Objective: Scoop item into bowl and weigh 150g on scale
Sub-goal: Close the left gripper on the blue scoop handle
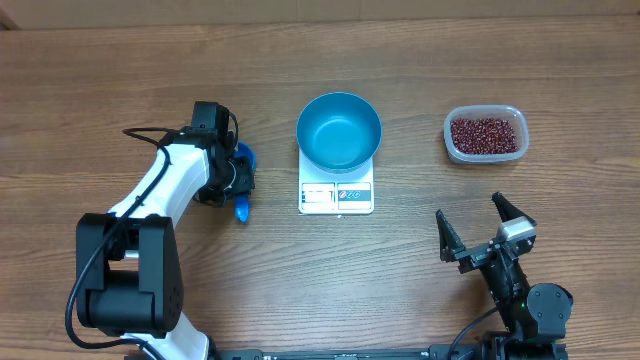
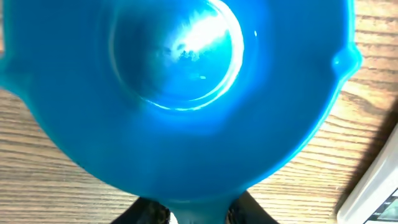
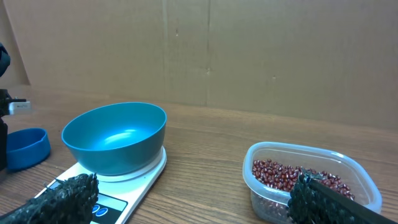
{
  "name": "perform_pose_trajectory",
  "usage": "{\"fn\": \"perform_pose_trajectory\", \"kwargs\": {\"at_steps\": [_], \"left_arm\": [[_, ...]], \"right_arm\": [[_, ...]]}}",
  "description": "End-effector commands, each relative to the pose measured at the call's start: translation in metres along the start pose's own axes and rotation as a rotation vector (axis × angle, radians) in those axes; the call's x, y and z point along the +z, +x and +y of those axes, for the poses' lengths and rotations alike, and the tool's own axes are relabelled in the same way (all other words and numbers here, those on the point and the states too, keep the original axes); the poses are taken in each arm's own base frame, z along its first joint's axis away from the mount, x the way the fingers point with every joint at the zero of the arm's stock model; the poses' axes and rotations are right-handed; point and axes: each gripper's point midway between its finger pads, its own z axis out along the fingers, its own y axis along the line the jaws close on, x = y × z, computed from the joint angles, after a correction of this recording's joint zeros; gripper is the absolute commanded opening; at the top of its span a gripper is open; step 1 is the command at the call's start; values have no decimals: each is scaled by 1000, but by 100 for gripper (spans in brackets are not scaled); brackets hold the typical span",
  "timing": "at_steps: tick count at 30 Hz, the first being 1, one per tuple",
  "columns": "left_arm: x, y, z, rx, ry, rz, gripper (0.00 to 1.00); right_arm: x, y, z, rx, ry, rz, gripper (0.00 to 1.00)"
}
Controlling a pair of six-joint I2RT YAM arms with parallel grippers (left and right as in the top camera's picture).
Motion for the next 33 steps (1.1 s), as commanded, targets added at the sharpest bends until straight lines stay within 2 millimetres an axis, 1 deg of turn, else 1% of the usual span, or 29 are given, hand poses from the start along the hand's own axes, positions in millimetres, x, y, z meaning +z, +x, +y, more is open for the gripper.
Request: {"fn": "perform_pose_trajectory", "kwargs": {"at_steps": [1,8,11,12,13,14,18,20,23,25,33], "left_arm": [[3,1,-1,-13,13,9,29],[3,1,-1,-9,14,10,30],[1,-2,-2,-4,15,2,39],[1,-3,-2,0,16,-1,39],[1,-3,-2,5,16,-2,38],[1,-3,-2,14,16,-3,34],[0,-2,-2,27,15,3,32],[0,-1,-2,30,14,8,34],[0,-1,-2,45,13,6,40],[0,-1,-2,57,14,6,42],[-7,-12,-7,66,22,-22,41]], "right_arm": [[0,2,1,-1,-5,-5,100],[0,2,1,-1,-5,-5,100],[0,2,1,-1,-5,-5,100],[0,2,1,-1,-5,-5,100],[0,2,1,-1,-5,-5,100],[0,2,1,-2,-5,-5,100],[0,2,1,-2,-5,-5,100],[0,2,1,-2,-5,-5,100],[0,2,1,-2,-5,-5,100],[0,2,1,-1,-5,-5,100],[0,2,1,-1,-5,-5,100]]}}
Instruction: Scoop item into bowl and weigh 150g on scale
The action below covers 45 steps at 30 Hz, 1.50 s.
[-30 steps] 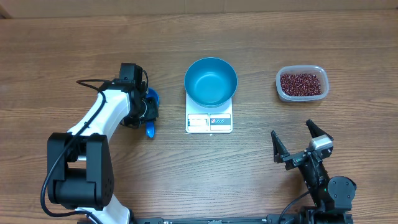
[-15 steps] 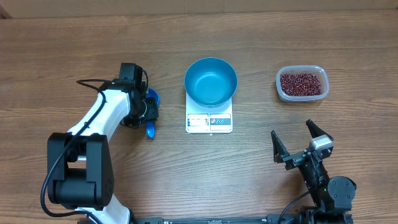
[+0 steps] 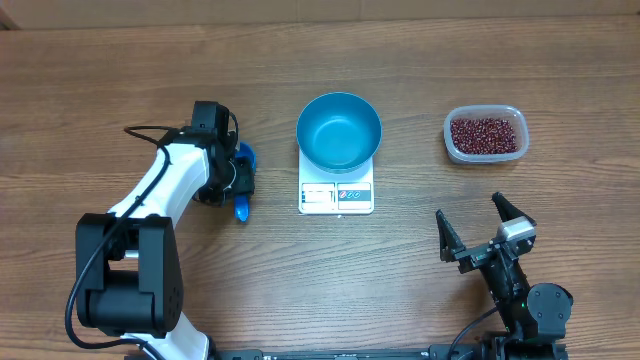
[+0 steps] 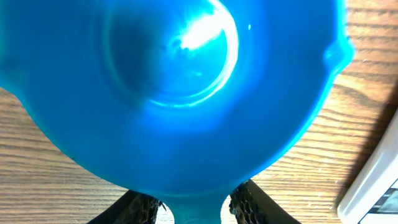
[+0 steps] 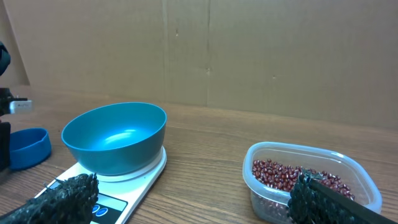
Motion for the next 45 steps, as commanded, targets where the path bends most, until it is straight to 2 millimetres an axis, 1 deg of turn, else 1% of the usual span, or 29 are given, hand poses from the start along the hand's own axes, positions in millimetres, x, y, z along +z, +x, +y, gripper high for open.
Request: {"fn": "perform_pose_trajectory", "kwargs": {"at_steps": [1,5,8,10,12,13,17,22,25,26,27,28,30,32,33,36,37,40,43,45], "left_arm": [[-6,-12,-5,31,17,-25,39],[-6,-8,-3,31,10,-11,35],[-6,-8,-4,29,14,-10,30],[-6,-8,-4,28,13,-7,29],[-6,-7,-4,29,14,-6,23],[-6,-7,-4,29,14,-7,22],[-7,-8,-8,29,35,-8,20],[-18,-14,-11,28,49,-36,20],[-42,-24,-17,23,69,-98,20],[-63,-33,-21,6,82,-153,20],[-71,-36,-23,-3,89,-175,20],[-88,-42,-27,-40,107,-218,20],[-109,-48,-32,-100,135,-264,18],[-131,-52,-42,-149,199,-300,17],[-143,-52,-54,-163,265,-304,14],[-159,-50,-75,-155,391,-283,10],[-166,-49,-83,-149,450,-270,9],[-180,-47,-100,-157,596,-228,9],[-192,-45,-111,-148,710,-193,7],[-197,-41,-115,-155,756,-165,6]], "right_arm": [[0,2,1,-1,-5,-4,100],[0,2,1,-1,-5,-4,100],[0,2,1,-1,-5,-4,100],[0,2,1,-1,-5,-4,100],[0,2,1,-1,-5,-4,100],[0,2,1,-1,-5,-4,100],[0,2,1,-1,-5,-4,100],[0,2,1,-1,-5,-4,100],[0,2,1,-1,-5,-4,100],[0,2,1,-1,-5,-4,100],[0,2,1,-1,-5,-4,100],[0,2,1,-1,-5,-4,100],[0,2,1,-1,-5,-4,100],[0,2,1,-1,-5,-4,100],[0,2,1,-1,-5,-4,100],[0,2,1,-1,-5,-4,100],[0,2,1,-1,-5,-4,100],[0,2,1,-1,-5,-4,100],[0,2,1,-1,-5,-4,100],[0,2,1,-1,-5,-4,100]]}}
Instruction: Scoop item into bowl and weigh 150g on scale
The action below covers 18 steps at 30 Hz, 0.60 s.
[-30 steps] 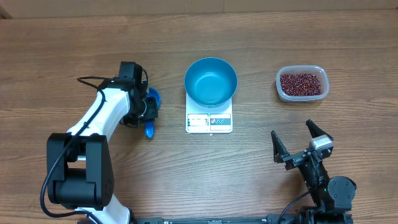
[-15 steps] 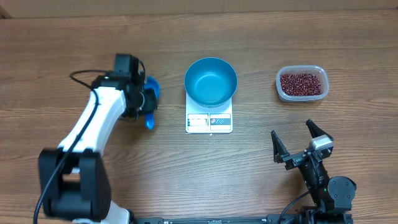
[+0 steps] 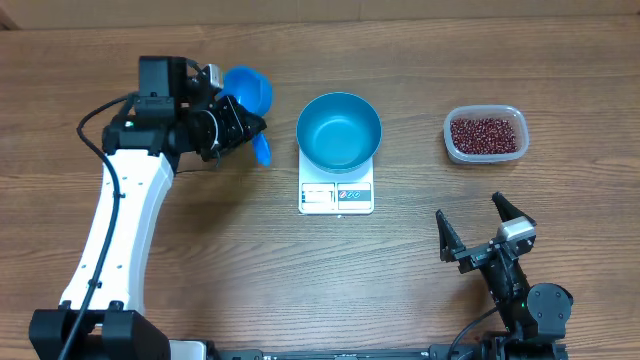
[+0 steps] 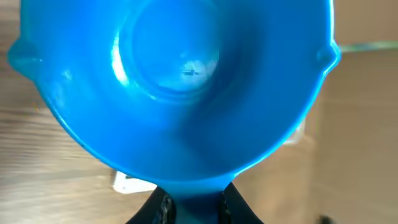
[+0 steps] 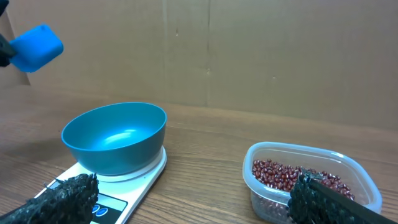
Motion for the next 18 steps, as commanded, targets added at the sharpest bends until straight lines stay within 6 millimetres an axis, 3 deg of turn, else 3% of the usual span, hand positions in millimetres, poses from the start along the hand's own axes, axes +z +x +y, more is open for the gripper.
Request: {"fn": "perform_pose_trajectory", "kwargs": {"at_steps": [1,10,14,18], "left_arm": [[-15,11,-42,-47,230,103,4],[-28,27,-74,-128,408,233,4],[-33,33,-82,-124,456,271,4],[-33,33,-82,-132,459,275,4]], "right_arm": [[0,1,1,-3,-5,-5,100],[0,-6,5,-12,-26,-33,100],[-5,-26,35,-55,-196,-119,100],[-8,-43,25,138,-145,-108,100]]}}
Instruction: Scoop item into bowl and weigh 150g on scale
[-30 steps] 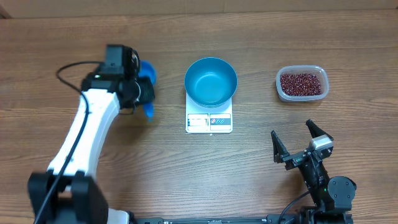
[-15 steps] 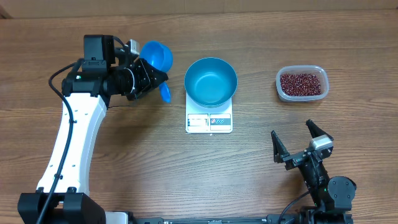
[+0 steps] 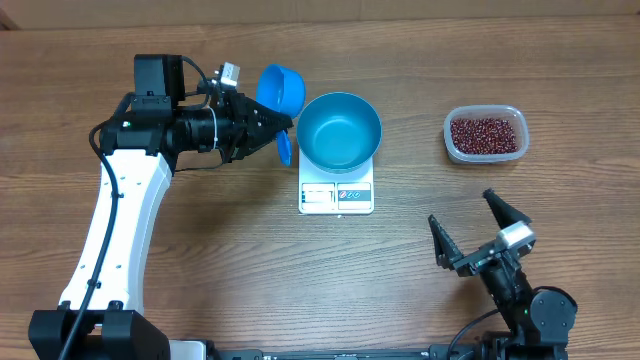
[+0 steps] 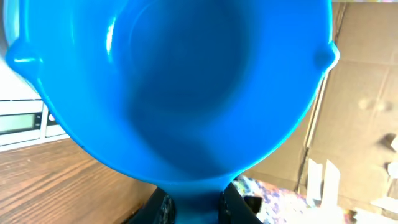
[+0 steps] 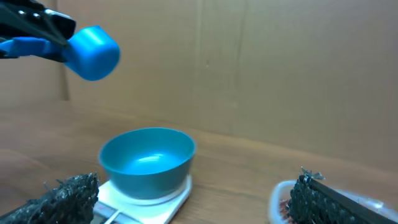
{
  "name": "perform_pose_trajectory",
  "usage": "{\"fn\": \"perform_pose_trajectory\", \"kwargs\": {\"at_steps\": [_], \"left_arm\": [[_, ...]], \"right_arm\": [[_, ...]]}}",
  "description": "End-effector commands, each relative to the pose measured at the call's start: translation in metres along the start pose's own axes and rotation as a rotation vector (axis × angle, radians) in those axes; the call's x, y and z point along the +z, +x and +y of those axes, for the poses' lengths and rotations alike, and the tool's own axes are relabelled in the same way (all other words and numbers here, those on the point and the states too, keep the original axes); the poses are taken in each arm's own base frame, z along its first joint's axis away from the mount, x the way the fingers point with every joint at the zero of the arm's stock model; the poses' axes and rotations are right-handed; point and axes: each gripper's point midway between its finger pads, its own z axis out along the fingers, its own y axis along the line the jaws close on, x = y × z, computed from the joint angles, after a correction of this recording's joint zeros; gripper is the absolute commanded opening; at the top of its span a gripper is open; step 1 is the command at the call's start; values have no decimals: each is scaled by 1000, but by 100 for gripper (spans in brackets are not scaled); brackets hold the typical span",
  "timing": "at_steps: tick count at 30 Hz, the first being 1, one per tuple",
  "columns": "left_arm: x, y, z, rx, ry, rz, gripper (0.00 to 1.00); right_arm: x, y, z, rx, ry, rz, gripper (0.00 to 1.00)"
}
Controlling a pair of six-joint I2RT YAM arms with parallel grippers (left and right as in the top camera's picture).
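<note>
My left gripper (image 3: 268, 133) is shut on the handle of a blue scoop (image 3: 281, 90), held in the air just left of the teal bowl (image 3: 339, 131). The scoop's cup (image 4: 168, 81) fills the left wrist view and looks empty; its handle sits between the two fingers (image 4: 155, 208). The bowl stands empty on the white scale (image 3: 336, 194). Red beans fill a clear tub (image 3: 485, 134) at the right. My right gripper (image 3: 472, 235) is open near the front right, with nothing between its fingers (image 5: 68, 193).
Cardboard walls stand behind the table in the wrist views. Bare wooden tabletop (image 3: 300, 280) lies in front of the scale and between the bowl and the bean tub.
My left gripper has carried the scoop to the right, from left of the bowl to right by its rim. The right gripper has tilted up a little and shifted slightly.
First the scoop lay on the table left of the scale with my left gripper down at it, jaws round the handle. Later the gripper held the scoop lifted at the back left. Now the scoop hangs beside the bowl. The right gripper stayed open throughout.
</note>
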Motion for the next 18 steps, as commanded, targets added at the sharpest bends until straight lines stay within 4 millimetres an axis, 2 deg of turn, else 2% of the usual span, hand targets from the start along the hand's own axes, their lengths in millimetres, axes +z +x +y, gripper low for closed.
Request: {"fn": "perform_pose_trajectory", "kwargs": {"at_steps": [1,6,9,11,15,17,18], "left_arm": [[-5,4,-18,7,53,22,4],[-4,1,-22,-17,64,15,4],[-3,-2,-24,-55,66,7,4],[-3,-3,-25,-73,68,5,4],[-1,-5,-29,-124,79,-1,4],[1,-5,-32,-165,81,3,4],[4,-3,-34,-193,85,8,4]], "right_arm": [[-4,-28,5,138,-12,-27,100],[-11,-80,5,148,30,-11,100],[-7,-114,3,202,51,108,100],[0,-124,-1,241,64,192,100],[16,-132,-3,321,49,335,100],[29,-141,13,361,-77,367,100],[35,-146,33,398,-225,386,100]]}}
